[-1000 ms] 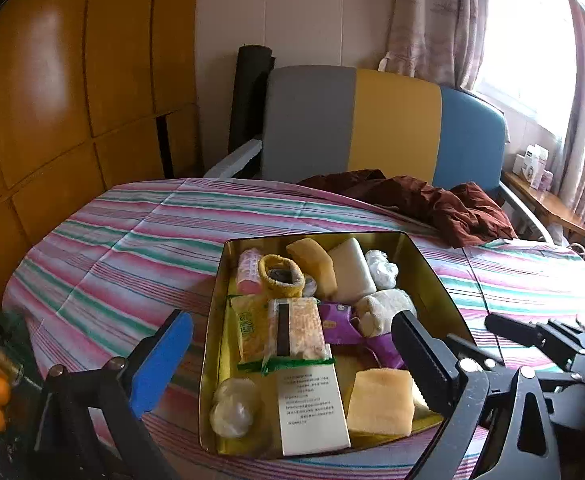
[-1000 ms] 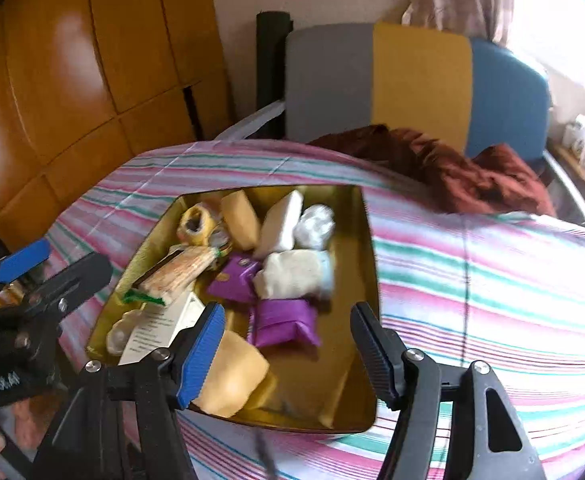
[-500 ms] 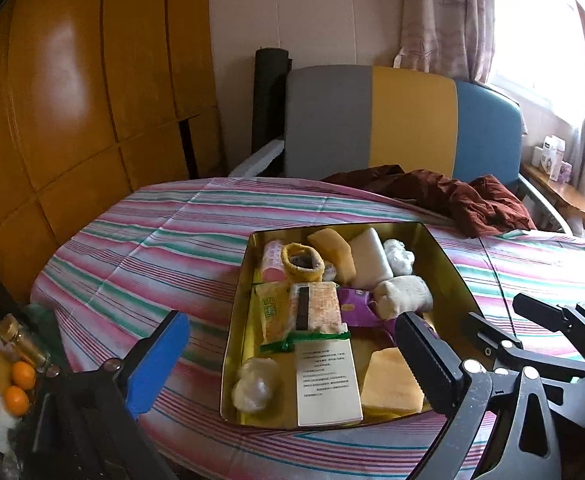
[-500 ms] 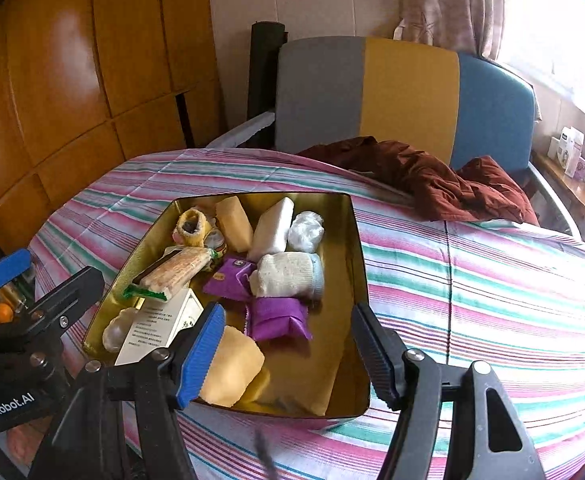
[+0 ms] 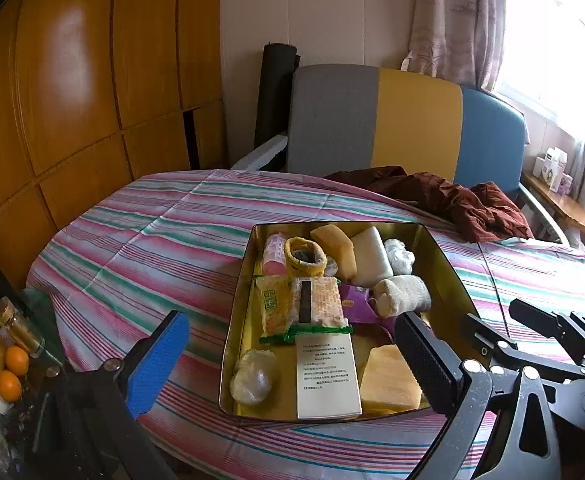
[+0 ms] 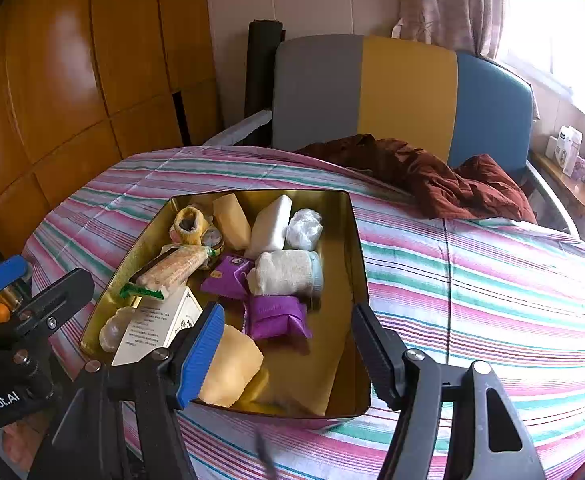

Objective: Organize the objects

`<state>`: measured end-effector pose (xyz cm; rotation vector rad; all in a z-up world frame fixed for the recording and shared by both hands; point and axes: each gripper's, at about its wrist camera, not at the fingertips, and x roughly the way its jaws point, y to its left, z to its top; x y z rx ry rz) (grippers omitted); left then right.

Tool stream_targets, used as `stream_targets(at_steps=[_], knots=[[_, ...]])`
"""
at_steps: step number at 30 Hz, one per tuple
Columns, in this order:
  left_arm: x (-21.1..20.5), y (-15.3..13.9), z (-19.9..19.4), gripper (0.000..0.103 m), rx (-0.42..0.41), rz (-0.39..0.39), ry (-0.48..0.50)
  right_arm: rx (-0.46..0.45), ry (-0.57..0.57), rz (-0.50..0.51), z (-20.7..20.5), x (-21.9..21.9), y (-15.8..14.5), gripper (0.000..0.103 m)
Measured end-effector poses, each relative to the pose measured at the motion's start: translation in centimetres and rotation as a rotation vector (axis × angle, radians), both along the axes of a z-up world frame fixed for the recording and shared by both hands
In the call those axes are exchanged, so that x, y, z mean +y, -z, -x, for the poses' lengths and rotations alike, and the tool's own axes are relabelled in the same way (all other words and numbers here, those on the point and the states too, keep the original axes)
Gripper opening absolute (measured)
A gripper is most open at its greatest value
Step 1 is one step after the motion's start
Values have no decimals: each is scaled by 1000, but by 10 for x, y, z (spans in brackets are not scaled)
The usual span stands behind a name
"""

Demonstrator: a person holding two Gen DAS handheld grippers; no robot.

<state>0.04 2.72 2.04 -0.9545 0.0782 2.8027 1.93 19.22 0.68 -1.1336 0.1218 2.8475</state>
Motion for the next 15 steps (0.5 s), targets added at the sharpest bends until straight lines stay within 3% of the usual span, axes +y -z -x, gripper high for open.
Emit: stream_targets(at_steps=[15], knots=[[-1,2,1,102,20,17,-29,-19,-4,12,5,1,7,67]])
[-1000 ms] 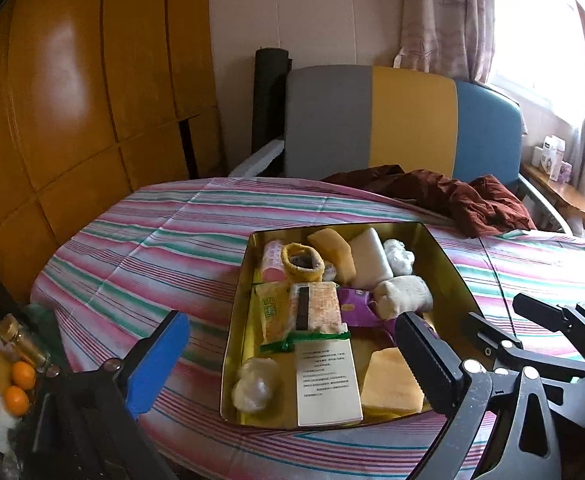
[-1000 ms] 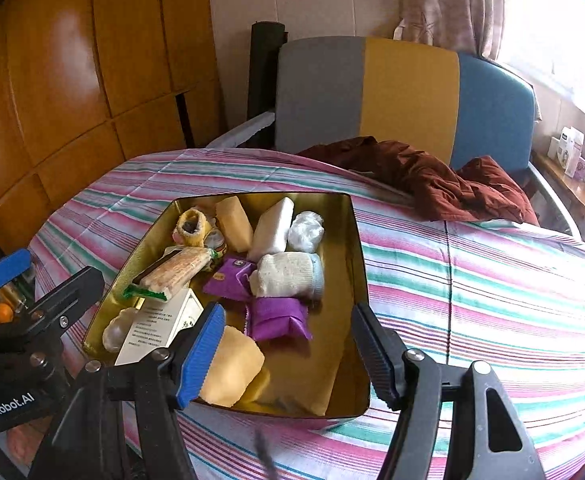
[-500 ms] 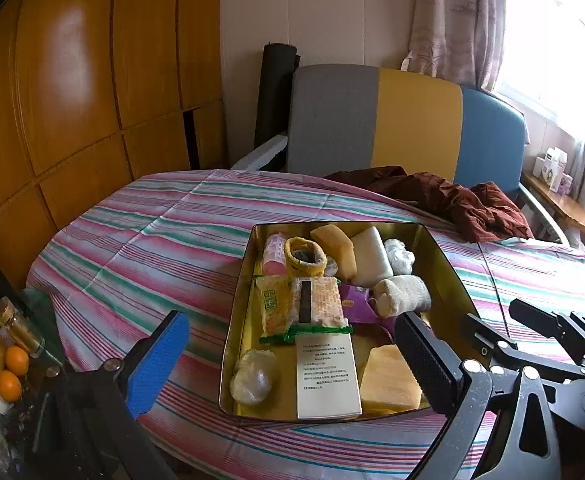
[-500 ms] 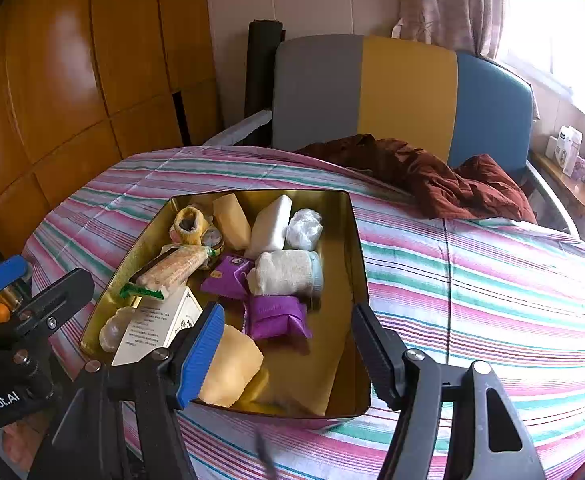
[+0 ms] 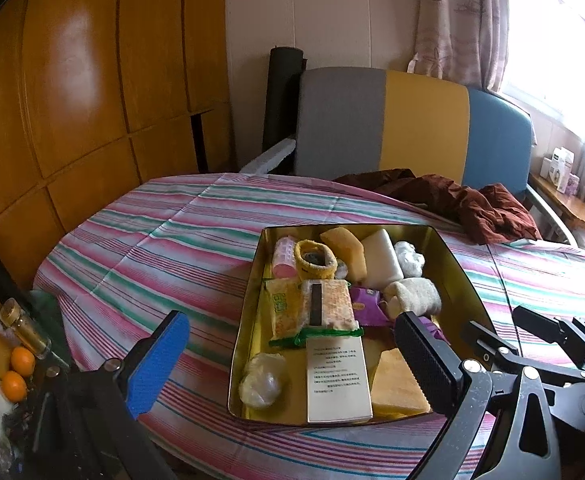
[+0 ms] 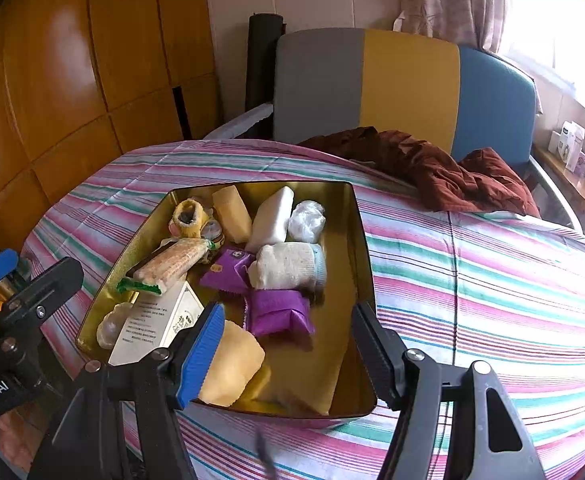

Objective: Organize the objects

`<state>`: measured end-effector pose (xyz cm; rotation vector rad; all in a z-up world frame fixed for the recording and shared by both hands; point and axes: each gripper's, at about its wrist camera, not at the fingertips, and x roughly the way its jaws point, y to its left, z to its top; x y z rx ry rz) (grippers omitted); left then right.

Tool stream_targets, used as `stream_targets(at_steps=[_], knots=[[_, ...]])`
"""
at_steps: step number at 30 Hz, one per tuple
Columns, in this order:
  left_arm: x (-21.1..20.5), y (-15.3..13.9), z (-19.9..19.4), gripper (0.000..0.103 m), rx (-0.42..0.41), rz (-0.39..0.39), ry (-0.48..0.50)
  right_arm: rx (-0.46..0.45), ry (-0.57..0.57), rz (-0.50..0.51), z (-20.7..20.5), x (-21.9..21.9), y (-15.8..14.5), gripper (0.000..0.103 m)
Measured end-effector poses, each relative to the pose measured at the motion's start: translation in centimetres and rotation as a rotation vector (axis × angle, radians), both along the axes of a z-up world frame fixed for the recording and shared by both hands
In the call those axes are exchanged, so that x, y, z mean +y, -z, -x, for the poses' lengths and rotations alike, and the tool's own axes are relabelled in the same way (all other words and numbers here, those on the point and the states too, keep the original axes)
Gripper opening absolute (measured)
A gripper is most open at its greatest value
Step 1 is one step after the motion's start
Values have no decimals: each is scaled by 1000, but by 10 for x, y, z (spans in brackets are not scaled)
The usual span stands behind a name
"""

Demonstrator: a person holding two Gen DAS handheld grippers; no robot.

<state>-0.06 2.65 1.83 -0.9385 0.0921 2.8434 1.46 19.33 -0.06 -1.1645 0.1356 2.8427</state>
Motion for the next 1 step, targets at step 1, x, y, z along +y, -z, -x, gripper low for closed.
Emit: stream_targets(at_steps=[1], knots=[[0,-1,0,102,2,1,0,1,0,2,0,0,0,67]])
